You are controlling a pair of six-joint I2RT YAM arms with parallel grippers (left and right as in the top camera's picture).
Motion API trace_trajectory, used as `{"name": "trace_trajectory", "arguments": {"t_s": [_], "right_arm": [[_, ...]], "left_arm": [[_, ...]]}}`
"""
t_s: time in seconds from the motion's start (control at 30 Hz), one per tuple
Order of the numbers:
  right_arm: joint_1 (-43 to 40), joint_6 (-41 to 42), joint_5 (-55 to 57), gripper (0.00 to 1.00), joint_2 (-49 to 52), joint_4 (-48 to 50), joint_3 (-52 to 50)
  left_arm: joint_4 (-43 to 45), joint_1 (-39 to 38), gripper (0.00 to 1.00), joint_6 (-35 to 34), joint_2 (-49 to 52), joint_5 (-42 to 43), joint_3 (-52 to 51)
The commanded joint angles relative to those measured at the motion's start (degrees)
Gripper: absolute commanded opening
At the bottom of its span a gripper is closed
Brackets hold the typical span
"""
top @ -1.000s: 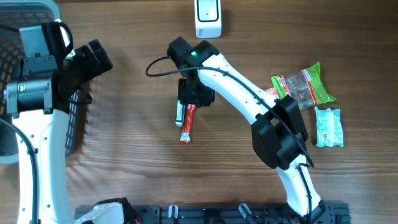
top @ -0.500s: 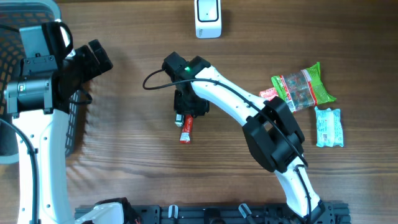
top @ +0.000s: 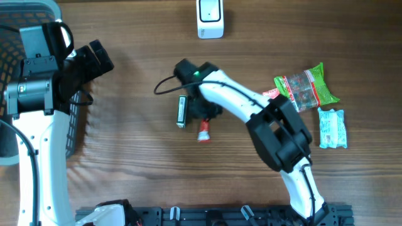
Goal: Scan the item barcode
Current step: 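Grasp the red stick packet and drag it rightward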
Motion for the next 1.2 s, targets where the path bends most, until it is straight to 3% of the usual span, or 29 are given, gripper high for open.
{"name": "trace_trajectory", "arguments": {"t_s": [0.0, 0.1, 0.23, 0.33, 0.5, 0.53, 0.57, 0.6, 0.7, 0.77, 0.8, 0.87, 1.0, 1.17], "right_arm": [[-5.9, -15.9, 5.0, 0.31, -1.9, 0.0, -1.1], [-9.6, -19.8, 4.5, 0.49, -2.0, -0.5, -1.1], [-14.0, -27.0, -2.6, 0.52, -2.5, -3.1, 1.2], [-16.1, -31.1, -8.4, 0.63, -4.4, -5.7, 4.0], [-17.8, -25.6, -8.6, 0.73, -9.1, -9.4, 4.8], [-18.1, -23.0, -8.7, 0.91, -9.5, -10.3, 4.8], [-18.3, -20.8, -8.9, 1.0, -9.6, -10.9, 4.8], [-18.4, -17.7, -9.8, 1.0, -9.5, -11.6, 4.7], [-18.1, -16.1, -14.6, 1.0, -9.4, -11.3, 2.1], [-17.9, -15.6, -16.3, 0.71, -9.4, -10.8, -0.5], [-17.7, -15.5, -16.8, 0.46, -9.4, -10.4, -1.9], [-17.2, -14.8, -17.2, 0.26, -9.4, -8.5, -5.3], [-15.7, -12.4, -17.2, 0.24, -9.4, -4.4, -11.8], [-14.8, -10.6, -17.2, 0.33, -9.4, 0.9, -17.5]], "left_arm": [[0.2, 0.2, 1.0, 1.2, -0.4, -0.3, 0.5], [0.2, 0.2, 1.0, 1.2, -0.4, -0.4, 0.5], [0.2, 0.2, 1.0, 1.2, -0.4, -0.4, 0.5], [0.2, 0.2, 1.0, 1.2, -0.4, -0.4, 0.5], [0.2, 0.2, 1.0, 1.2, -0.4, -0.4, 0.5], [0.2, 0.2, 1.0, 1.2, -0.4, -0.4, 0.5], [0.2, 0.2, 1.0, 1.2, -0.4, -0.3, 0.5], [0.2, 0.2, 1.0, 1.2, -0.4, -0.4, 0.5], [0.2, 0.2, 1.0, 1.2, -0.4, -0.3, 0.5], [0.2, 0.2, 1.0, 1.2, -0.4, -0.4, 0.5], [0.2, 0.2, 1.0, 1.2, -0.4, -0.3, 0.5], [0.2, 0.2, 1.0, 1.2, -0.4, -0.4, 0.5], [0.2, 0.2, 1.0, 1.2, -0.4, -0.4, 0.5], [0.2, 0.2, 1.0, 1.2, -0.4, -0.4, 0.5]]}}
